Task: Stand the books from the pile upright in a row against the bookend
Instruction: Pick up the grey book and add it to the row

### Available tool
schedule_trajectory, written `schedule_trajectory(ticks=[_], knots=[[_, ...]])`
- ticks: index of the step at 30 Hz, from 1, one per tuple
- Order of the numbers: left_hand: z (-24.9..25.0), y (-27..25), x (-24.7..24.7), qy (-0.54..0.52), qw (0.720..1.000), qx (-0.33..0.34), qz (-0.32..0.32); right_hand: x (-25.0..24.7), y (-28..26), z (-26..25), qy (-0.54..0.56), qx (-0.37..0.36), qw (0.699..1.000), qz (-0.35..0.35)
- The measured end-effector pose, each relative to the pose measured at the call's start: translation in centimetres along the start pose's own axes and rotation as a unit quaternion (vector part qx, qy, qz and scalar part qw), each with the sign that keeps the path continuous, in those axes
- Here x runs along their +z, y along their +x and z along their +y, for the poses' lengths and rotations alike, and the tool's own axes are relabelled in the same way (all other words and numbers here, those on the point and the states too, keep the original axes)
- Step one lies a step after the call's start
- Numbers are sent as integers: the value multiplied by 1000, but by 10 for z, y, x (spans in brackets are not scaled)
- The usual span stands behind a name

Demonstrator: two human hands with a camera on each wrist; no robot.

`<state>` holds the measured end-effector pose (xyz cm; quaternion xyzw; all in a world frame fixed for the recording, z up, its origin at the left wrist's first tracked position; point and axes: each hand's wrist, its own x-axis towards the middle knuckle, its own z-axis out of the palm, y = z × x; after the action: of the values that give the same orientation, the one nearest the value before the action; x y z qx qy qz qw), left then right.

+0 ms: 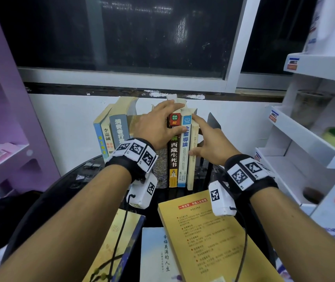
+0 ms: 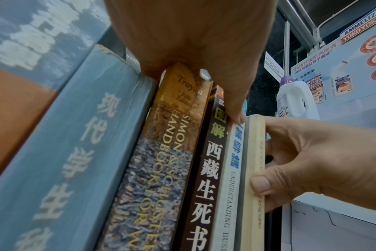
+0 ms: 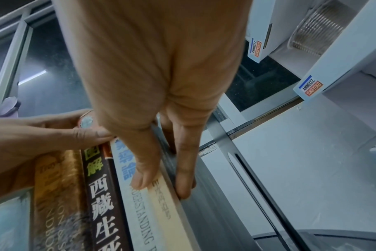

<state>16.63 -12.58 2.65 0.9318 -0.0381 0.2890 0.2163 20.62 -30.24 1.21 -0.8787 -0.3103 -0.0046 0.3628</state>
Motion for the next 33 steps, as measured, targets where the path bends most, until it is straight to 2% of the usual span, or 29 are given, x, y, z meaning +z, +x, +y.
schedule_trajectory(ticks=[13, 25, 33], knots=[[1, -1, 0, 5, 1000, 0, 8, 8, 8, 8, 19, -15, 999, 28], [3, -3, -1, 4, 1000, -6, 9, 3, 9, 9, 22, -10, 1000, 6], [7, -4, -6, 4, 1000, -10, -24, 0, -1, 4, 8, 9, 1000, -7]])
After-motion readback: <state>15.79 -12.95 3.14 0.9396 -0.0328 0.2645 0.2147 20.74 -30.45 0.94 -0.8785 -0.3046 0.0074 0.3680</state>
